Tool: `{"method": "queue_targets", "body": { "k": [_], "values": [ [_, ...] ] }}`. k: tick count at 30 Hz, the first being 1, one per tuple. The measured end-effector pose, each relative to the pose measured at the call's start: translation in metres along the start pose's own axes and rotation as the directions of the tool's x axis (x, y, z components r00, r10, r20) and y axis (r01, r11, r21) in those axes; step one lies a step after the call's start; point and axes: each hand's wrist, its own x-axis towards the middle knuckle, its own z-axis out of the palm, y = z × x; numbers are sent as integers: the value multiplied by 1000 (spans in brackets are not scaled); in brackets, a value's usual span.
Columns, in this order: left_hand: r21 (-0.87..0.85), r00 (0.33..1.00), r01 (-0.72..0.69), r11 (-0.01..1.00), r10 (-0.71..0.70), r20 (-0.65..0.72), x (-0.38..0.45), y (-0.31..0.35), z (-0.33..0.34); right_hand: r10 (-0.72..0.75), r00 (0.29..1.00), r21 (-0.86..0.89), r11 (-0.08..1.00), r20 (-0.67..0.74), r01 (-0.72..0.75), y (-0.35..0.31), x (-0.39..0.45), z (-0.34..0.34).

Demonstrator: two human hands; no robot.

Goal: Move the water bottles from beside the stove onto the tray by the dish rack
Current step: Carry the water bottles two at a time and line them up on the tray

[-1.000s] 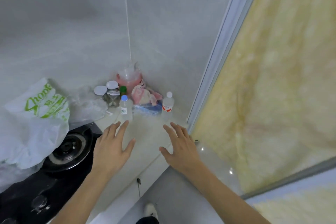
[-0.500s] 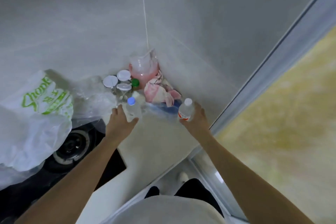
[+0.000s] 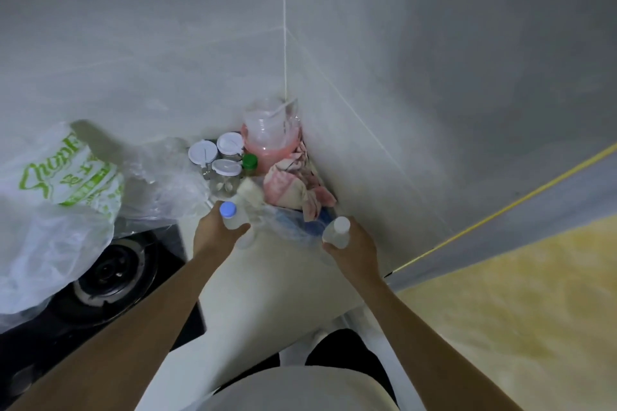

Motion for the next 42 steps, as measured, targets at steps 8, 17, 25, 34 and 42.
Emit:
{"method": "queue_targets", "body": {
  "k": [8, 17, 25, 34, 42],
  "values": [
    [-98, 992, 52, 994, -62, -111, -39, -8, -50, -193, 972, 97, 979, 133, 181, -61, -3, -12],
    [-309, 917, 80, 948, -192, -350, -138, -14, -157, -527, 760, 324, 846, 381, 424, -183, -28, 29],
    [-424, 649, 164, 891, -421, -634, -309, -70, -217, -705, 342, 504, 694, 622, 513, -255, -142, 80],
    [-539, 238, 95, 837, -545, -804, -524, -179, -283, -715, -86, 657, 580, 694, 481, -323, -387, 168],
    [-605, -77, 118, 788, -600, -796, -723, -291, -339, -670, -372, 757, 476, 642, 448, -372, -638, 231]
  ]
}}
